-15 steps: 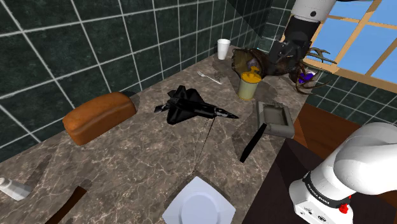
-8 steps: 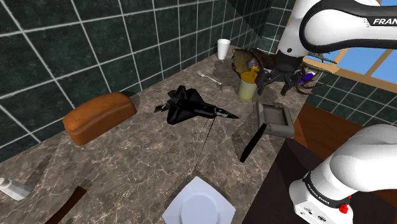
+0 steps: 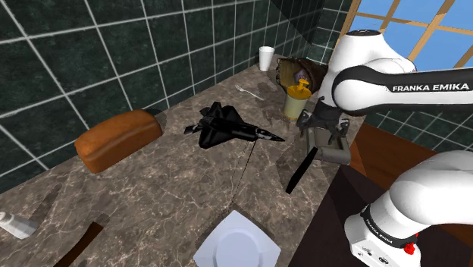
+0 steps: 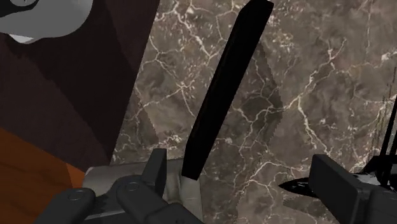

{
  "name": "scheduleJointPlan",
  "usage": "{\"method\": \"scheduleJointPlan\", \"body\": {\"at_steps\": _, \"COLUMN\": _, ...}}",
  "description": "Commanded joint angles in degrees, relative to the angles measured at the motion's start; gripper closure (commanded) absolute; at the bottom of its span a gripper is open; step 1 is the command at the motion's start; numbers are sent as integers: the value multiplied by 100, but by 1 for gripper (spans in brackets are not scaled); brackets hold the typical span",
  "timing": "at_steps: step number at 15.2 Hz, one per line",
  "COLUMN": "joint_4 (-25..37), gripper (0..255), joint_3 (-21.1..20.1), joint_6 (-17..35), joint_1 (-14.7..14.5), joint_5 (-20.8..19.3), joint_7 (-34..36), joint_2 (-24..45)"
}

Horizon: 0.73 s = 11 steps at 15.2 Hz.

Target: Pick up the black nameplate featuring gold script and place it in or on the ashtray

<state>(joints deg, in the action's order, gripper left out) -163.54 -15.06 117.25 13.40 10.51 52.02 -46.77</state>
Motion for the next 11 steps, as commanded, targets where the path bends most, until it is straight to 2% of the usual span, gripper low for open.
{"method": "scheduleJointPlan", "body": {"at_steps": 1, "joint_4": -252, "gripper": 0, "joint_3": -310, "joint_6": 422, "joint_1": 108, "joint_5": 189, "joint_7": 666, "joint_2": 205}}
{"method": "scheduleJointPlan", "body": {"at_steps": 5, "joint_4": -628, "gripper": 0, "joint_3": -871, "joint_6": 1223, "joint_1": 304, "joint_5": 529, "joint_7": 1792, "joint_2": 725}}
{"method": "scheduleJointPlan", "body": {"at_steps": 11, "joint_4": -850, "gripper": 0, "joint_3": -1018, "joint_6": 1972, "joint_1": 344, "joint_5": 606, "joint_7": 1802, "joint_2": 1259}}
